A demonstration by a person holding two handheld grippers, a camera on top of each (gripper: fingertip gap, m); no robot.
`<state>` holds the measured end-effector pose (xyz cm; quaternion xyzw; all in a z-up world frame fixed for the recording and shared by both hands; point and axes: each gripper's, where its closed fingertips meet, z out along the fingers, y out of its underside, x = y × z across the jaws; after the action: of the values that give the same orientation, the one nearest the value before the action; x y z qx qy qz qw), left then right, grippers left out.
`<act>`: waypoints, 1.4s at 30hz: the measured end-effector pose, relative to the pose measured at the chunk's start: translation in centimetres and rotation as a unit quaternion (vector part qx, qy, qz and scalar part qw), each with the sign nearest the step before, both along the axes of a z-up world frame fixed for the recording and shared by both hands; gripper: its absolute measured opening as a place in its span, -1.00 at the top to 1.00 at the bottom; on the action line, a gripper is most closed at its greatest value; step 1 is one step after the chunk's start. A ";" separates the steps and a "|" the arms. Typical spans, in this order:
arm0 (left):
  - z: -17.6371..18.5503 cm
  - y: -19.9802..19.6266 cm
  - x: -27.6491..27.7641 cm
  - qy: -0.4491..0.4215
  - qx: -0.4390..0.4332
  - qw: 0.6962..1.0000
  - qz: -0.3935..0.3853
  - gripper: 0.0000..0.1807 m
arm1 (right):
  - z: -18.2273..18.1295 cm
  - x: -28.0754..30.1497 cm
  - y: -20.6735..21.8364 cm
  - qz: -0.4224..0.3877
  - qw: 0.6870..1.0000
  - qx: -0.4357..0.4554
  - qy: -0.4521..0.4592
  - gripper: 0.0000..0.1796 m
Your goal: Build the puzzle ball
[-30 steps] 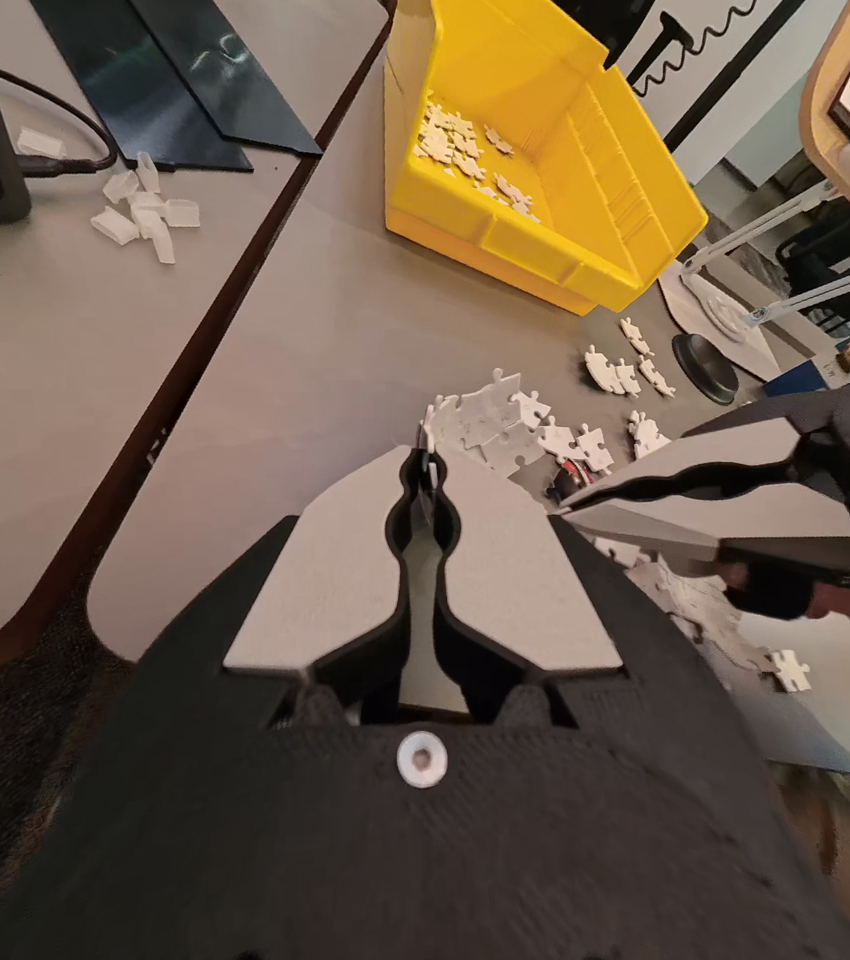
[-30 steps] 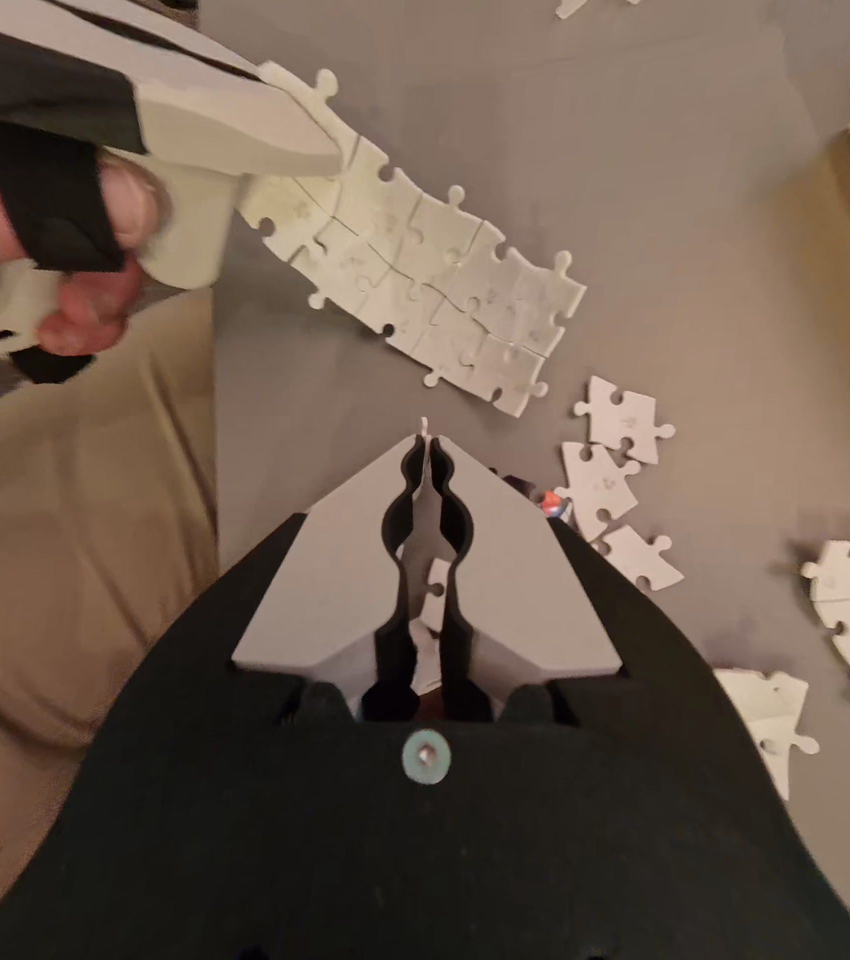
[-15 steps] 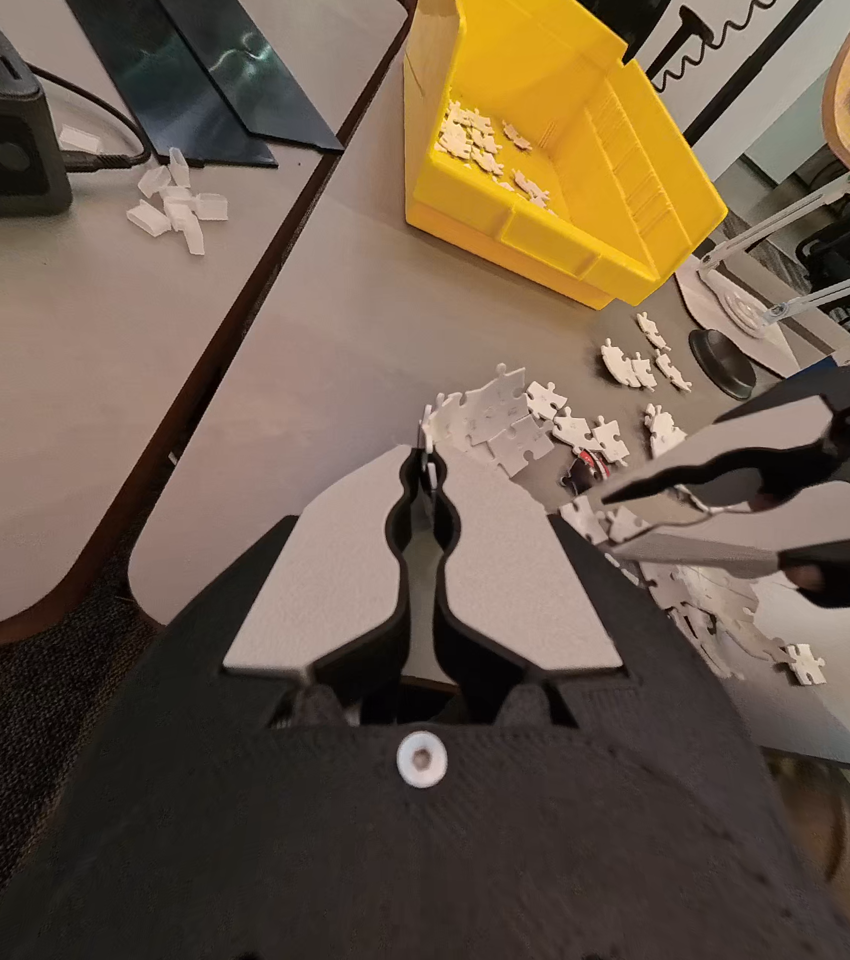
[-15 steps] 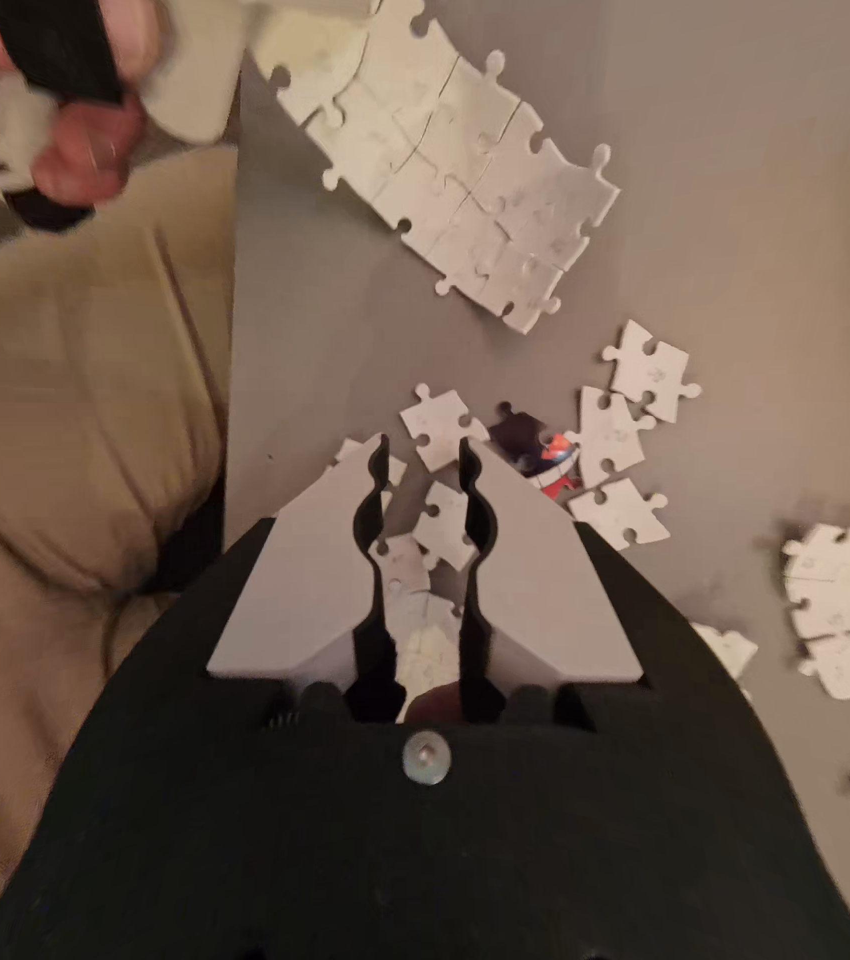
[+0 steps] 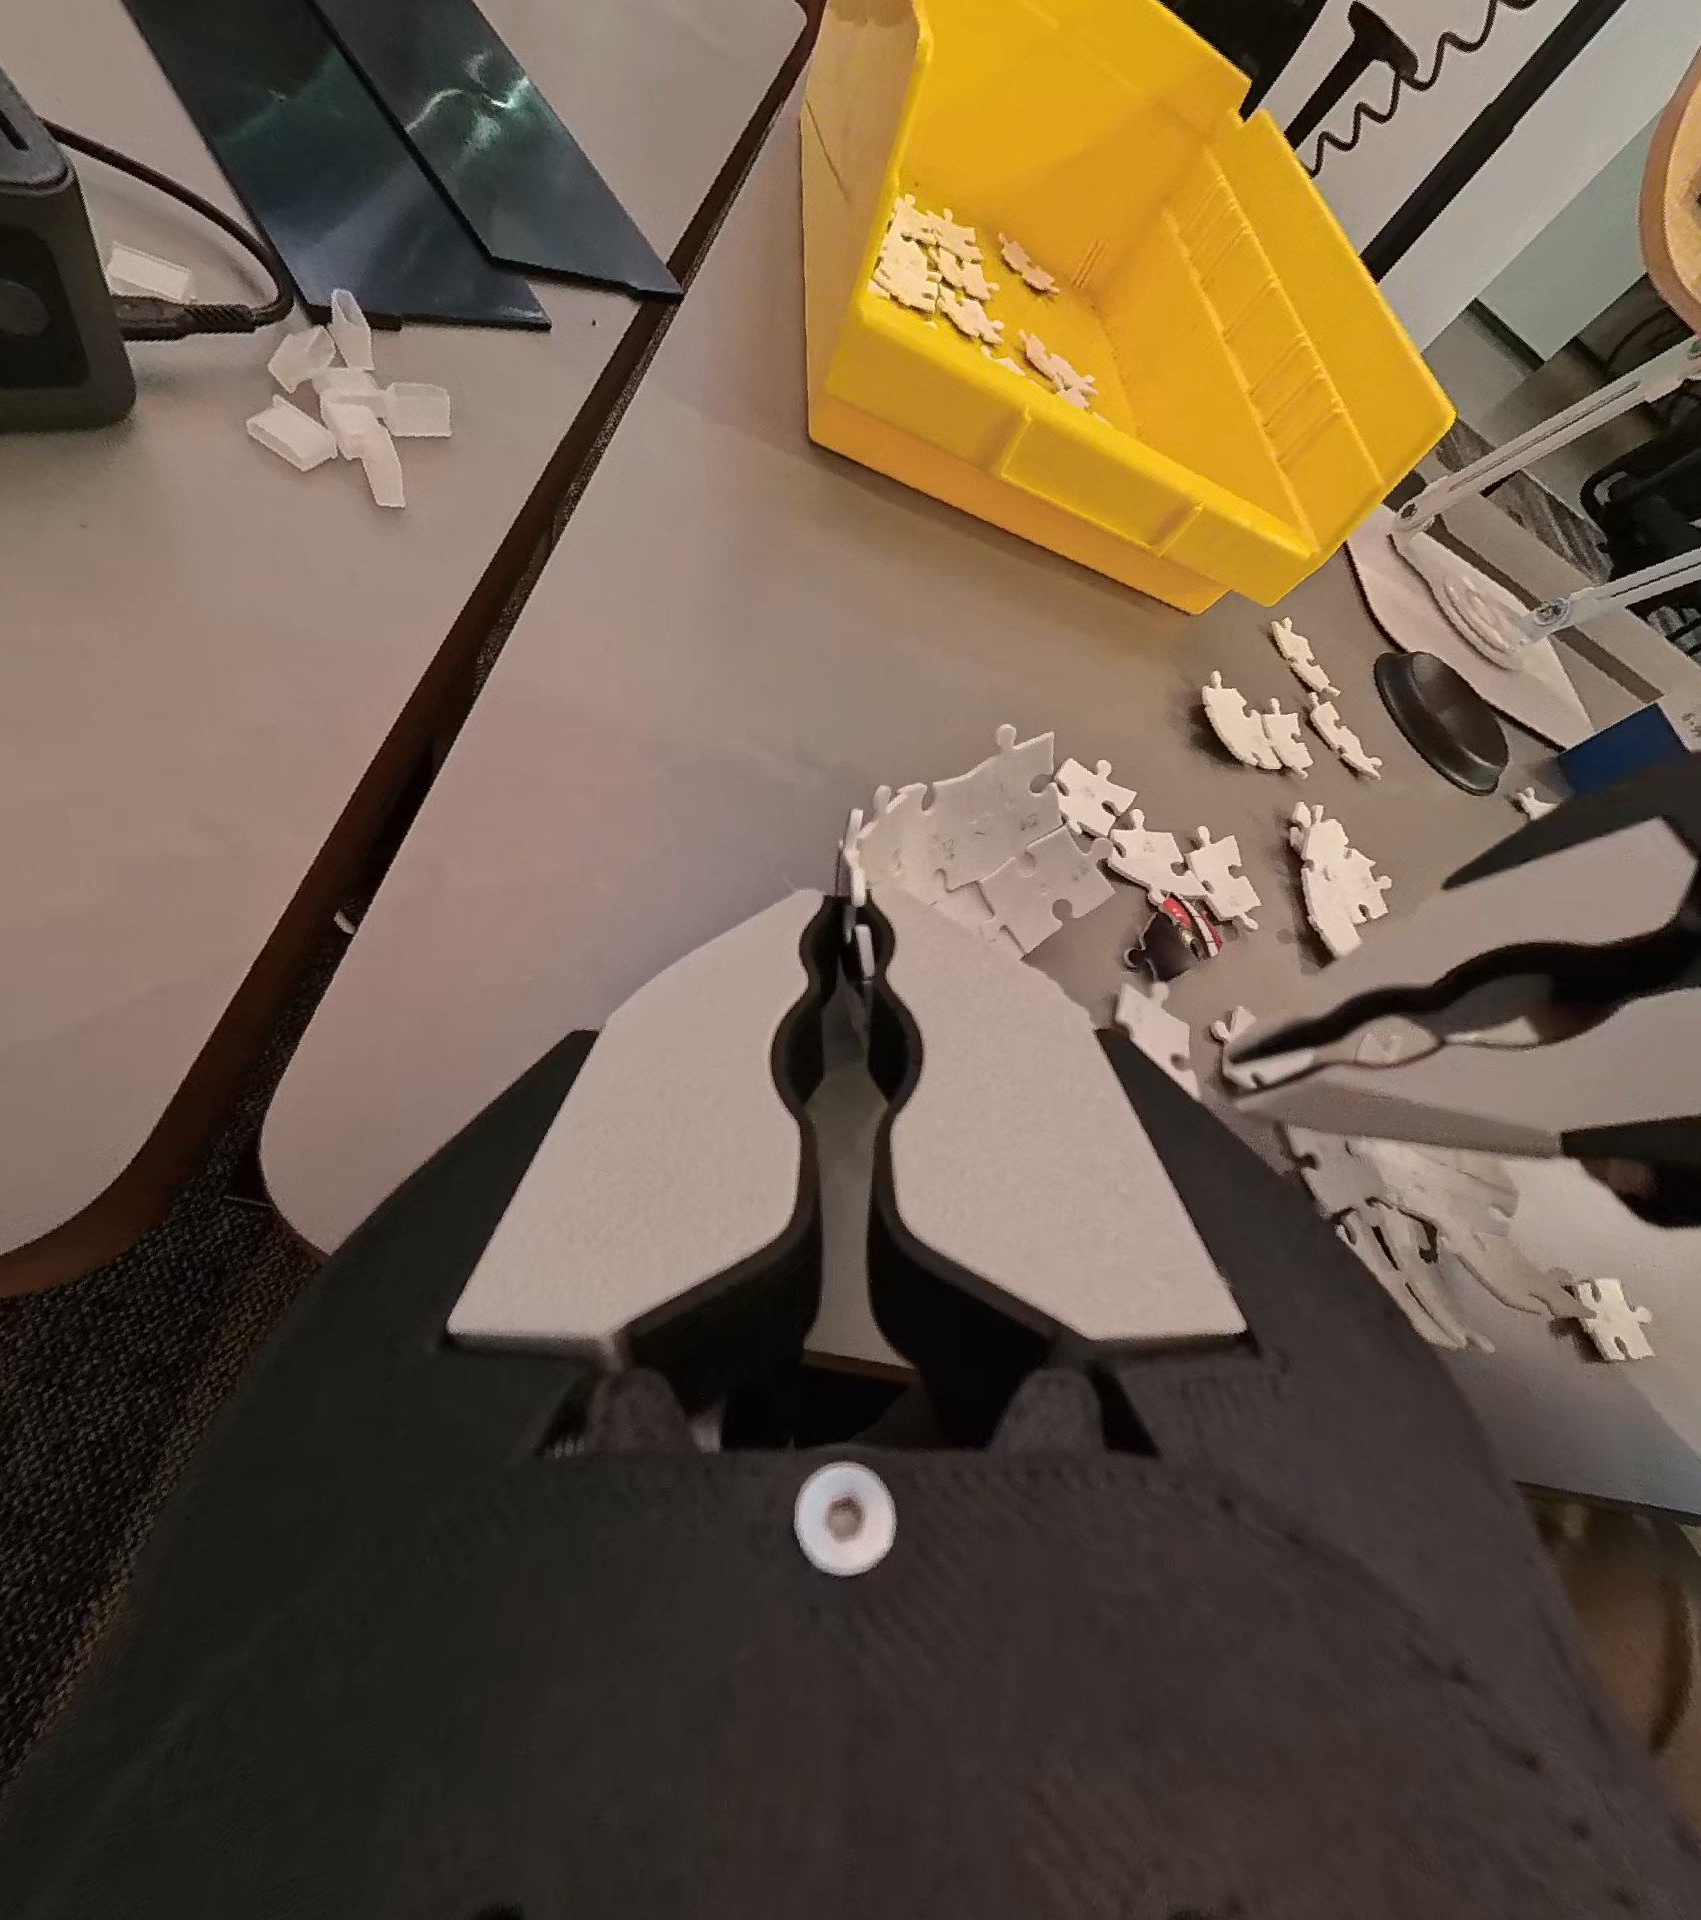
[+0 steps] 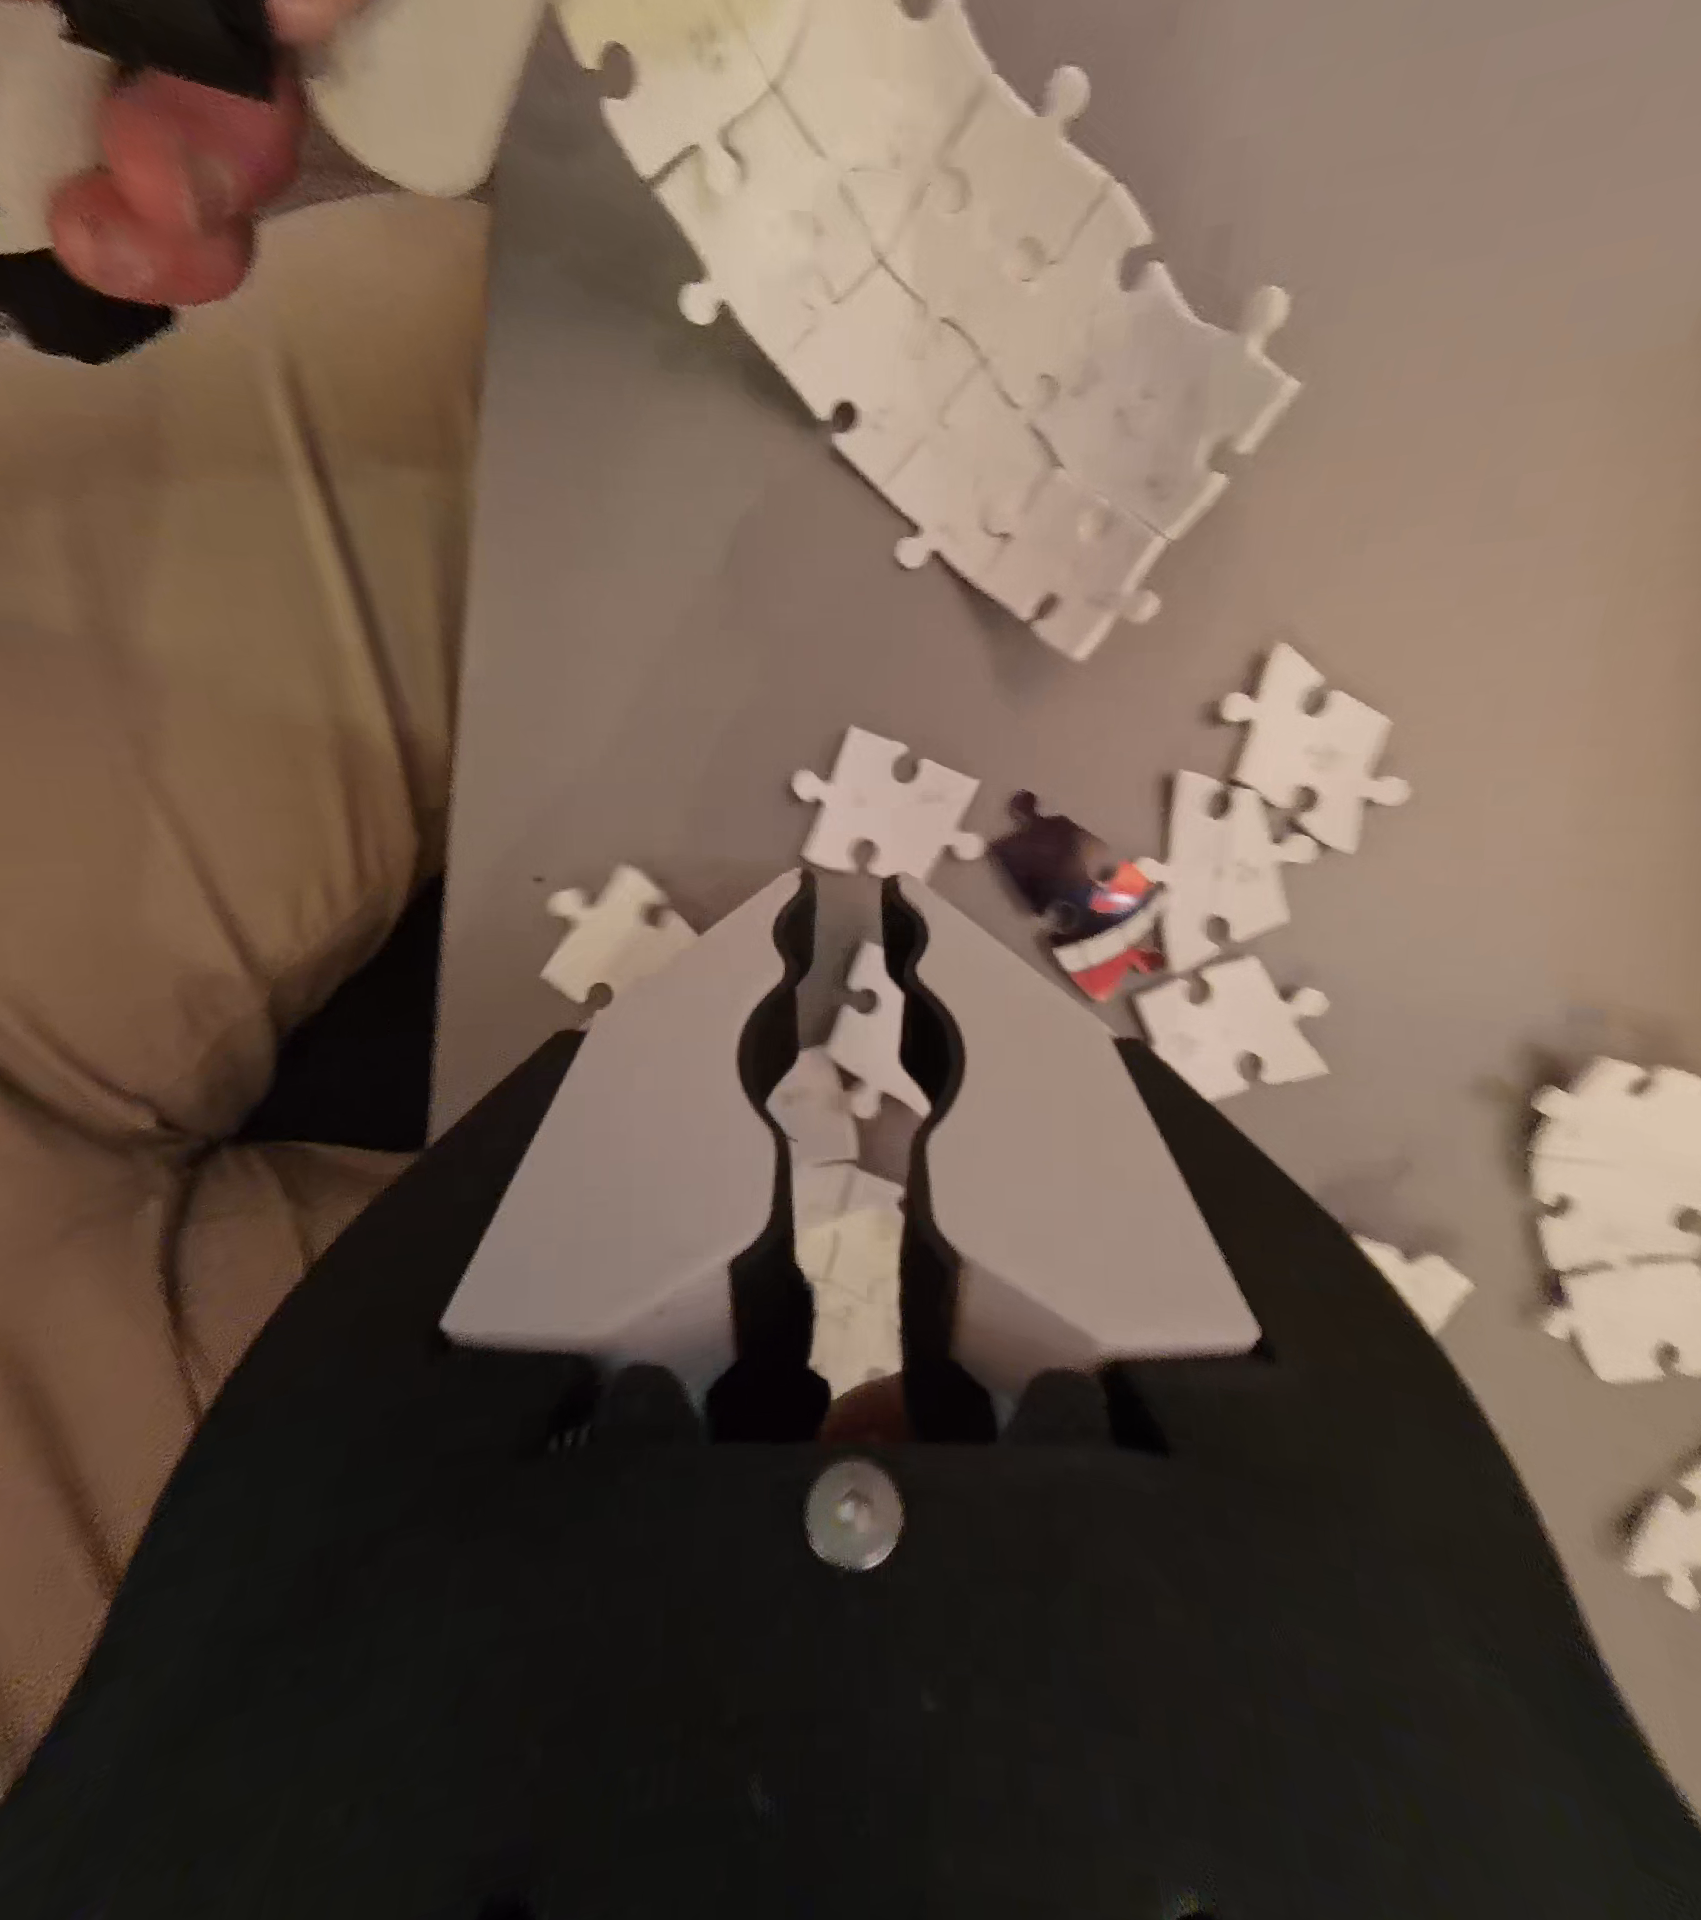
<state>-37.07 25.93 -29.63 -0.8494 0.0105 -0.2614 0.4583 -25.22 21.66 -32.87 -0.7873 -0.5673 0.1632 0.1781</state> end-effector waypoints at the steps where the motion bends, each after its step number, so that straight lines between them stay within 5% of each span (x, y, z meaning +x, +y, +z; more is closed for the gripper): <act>1: 0.0 0.0 0.0 0.000 0.000 1.000 0.000 0.97 | 0.0 0.4 0.5 -0.004 1.000 0.011 -0.007 0.83; 5: -0.1 0.0 0.1 -0.001 0.001 1.000 0.001 0.97 | -1.0 0.4 0.9 0.013 0.999 0.031 -0.012 0.70; 13: 0.1 -0.1 0.3 0.001 0.004 1.000 -0.001 0.97 | -1.4 -0.8 0.9 0.012 0.999 0.036 0.004 0.96; 42: -0.1 0.2 1.3 0.031 0.010 0.999 -0.033 0.97 | -1.1 -2.5 2.6 0.145 0.970 0.186 -0.061 0.95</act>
<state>-35.80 26.17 -29.72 -0.8518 0.0555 -0.2500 0.4571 -27.72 24.22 -33.97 -0.6584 -0.7053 0.0299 0.2610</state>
